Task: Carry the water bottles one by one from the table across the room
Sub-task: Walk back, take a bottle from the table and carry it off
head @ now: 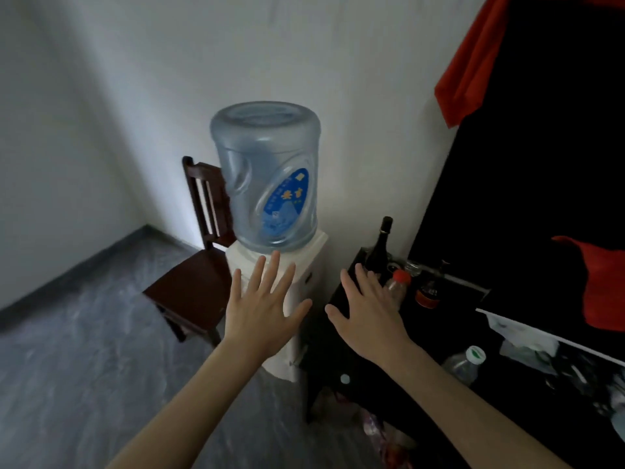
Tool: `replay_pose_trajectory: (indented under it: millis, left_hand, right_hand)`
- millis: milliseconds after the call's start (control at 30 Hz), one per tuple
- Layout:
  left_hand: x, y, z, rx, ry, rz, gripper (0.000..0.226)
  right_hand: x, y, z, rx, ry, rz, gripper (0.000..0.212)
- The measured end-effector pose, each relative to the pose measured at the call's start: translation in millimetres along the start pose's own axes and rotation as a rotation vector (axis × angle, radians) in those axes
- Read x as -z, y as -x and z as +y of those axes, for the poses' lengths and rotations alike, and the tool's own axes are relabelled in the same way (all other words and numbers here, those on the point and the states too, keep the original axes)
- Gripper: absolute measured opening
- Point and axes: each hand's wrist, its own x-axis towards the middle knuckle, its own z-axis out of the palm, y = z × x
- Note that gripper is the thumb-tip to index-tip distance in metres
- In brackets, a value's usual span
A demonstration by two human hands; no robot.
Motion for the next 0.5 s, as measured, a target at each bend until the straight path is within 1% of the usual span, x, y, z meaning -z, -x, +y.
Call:
replay_pose_trajectory:
  millis: [233,267,367,500]
  left_hand:
    - [24,87,-101,0.288,0.009,-0.005,0.098]
    - [26,103,-117,0.335,0.009,-0.005,0.095]
    - [29,157,-164,0.472,-0.011,-0.005,0.076]
    - [36,242,-222,0.649,-0.006,-0.023,0.074]
  right_hand:
    - [-26,-2,-122,0.262,0.044,-0.06,0.078]
    - [-32,0,-141,0.304,0.054,-0.062,0.077]
    - [-47,13,-203,0.423,0.053,-0.119,0.076]
    - [-74,48,-293,0.572,0.025,-0.188,0.076]
